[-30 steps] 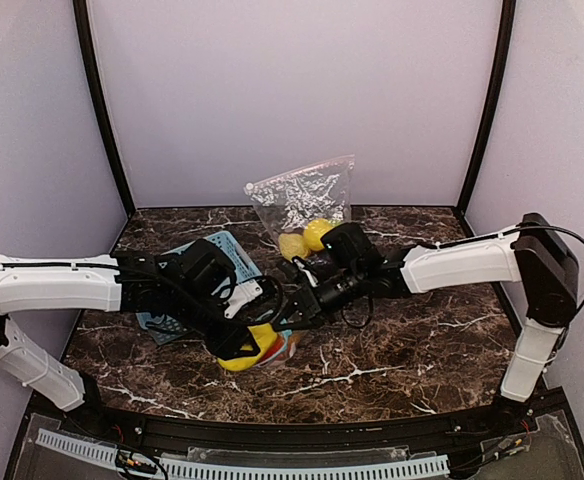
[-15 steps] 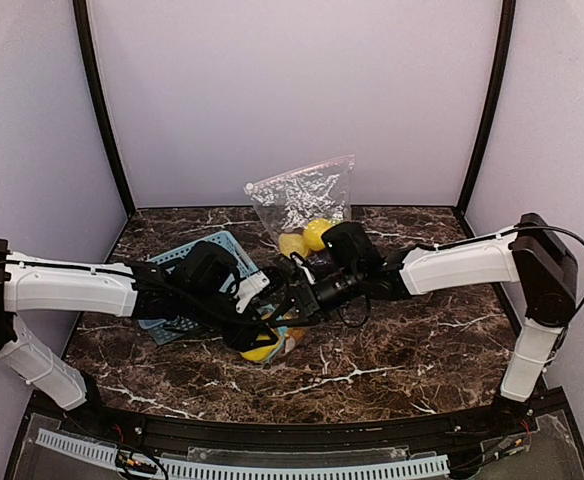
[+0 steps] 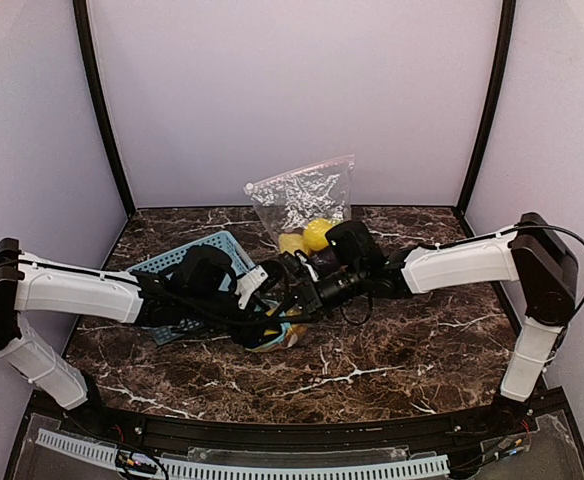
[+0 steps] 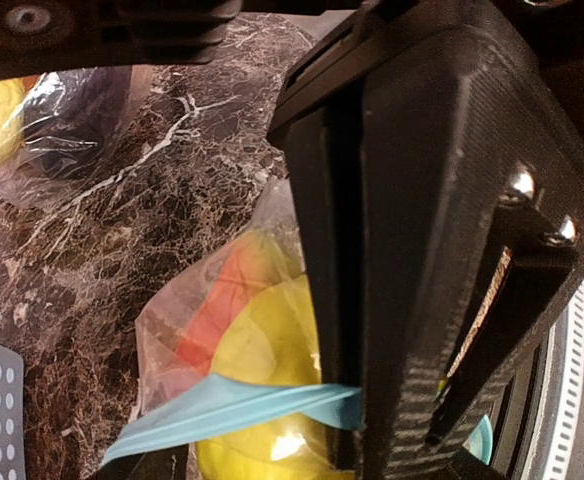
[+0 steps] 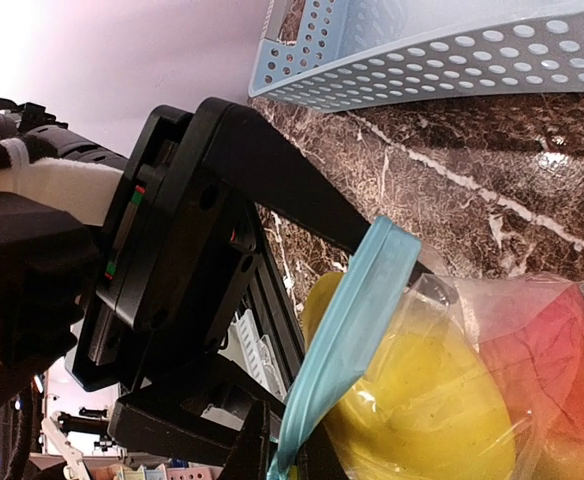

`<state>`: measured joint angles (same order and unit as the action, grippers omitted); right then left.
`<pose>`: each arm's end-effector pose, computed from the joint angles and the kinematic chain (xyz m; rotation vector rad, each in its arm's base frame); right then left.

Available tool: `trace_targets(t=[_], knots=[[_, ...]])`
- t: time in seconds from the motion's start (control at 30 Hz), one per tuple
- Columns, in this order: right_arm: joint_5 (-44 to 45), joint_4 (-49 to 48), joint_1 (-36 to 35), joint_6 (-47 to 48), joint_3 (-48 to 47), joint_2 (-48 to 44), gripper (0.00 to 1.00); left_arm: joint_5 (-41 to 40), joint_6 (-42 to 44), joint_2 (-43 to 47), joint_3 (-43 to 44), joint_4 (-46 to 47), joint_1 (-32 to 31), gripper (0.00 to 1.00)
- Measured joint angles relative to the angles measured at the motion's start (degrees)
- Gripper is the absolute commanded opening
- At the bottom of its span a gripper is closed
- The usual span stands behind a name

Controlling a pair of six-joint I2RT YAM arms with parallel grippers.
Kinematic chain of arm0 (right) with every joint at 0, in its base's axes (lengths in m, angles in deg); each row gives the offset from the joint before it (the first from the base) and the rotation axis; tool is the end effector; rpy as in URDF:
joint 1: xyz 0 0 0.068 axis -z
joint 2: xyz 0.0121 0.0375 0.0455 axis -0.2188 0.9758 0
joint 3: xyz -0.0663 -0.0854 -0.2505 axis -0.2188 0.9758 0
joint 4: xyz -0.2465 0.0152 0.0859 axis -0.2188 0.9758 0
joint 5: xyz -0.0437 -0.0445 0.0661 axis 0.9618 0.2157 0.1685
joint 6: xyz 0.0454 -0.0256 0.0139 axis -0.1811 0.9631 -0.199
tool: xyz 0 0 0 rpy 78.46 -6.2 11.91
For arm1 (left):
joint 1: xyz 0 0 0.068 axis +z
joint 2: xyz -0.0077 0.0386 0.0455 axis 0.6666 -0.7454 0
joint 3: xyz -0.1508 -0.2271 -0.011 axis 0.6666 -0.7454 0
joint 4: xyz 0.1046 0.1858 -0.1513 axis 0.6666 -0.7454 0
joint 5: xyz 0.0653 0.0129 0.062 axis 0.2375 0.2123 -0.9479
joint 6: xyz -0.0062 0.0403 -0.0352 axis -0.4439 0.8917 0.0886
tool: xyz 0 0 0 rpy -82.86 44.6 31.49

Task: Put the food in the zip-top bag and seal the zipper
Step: Place the fake fruit in the zipper food storage bag, then adjust the zipper food storage bag at the center of the board.

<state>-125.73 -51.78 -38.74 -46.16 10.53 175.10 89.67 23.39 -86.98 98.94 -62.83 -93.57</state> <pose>0.2233 0.3215 0.2064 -0.7680 2.4381 1.7100 0.1876 -0.2538 0.2124 1.0603 1.9687 -0.8473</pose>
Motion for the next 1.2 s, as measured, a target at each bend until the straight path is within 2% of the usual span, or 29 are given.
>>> trace_targets(t=[0.2, 0.4, 0.7, 0.8, 0.87, 0.9, 1.1, 1.2], knots=[[1.2, -0.6, 0.3, -0.6, 0.7, 0.0, 0.00, -0.6, -2.0, 0.3, -0.8, 0.9, 0.8, 0.85], [2.8, -0.3, 0.4, -1.3, 2.4, -0.2, 0.00, -0.6, -5.0, 6.6, -2.7, 1.0, 1.2, 0.94], [4.1, 1.1, 0.8, -1.7, 3.0, -0.7, 0.00, 0.3, -9.7, 20.7, -5.2, 0.1, 2.4, 0.96], [4.6, 1.2, 0.9, -1.9, 3.1, -0.9, 0.00, 0.0, -12.0, 24.5, -8.8, -1.3, 5.1, 0.89], [4.8, 1.3, 0.9, -2.1, 3.1, -0.9, 0.00, -0.2, -13.9, 25.8, -11.3, -2.2, 6.8, 0.80], [4.8, 1.4, 0.9, -2.1, 3.1, -0.9, 0.00, -0.3, -15.0, 26.2, -12.5, -2.8, 7.7, 0.74], [4.9, 1.5, 0.9, -2.2, 3.1, -1.0, 0.00, 0.0, -19.4, 25.6, -17.0, -4.9, 8.8, 0.54], [5.0, 1.7, 0.9, -2.3, 3.1, -1.0, 0.00, 0.2, -20.4, 24.1, -17.2, -5.0, 9.2, 0.51]])
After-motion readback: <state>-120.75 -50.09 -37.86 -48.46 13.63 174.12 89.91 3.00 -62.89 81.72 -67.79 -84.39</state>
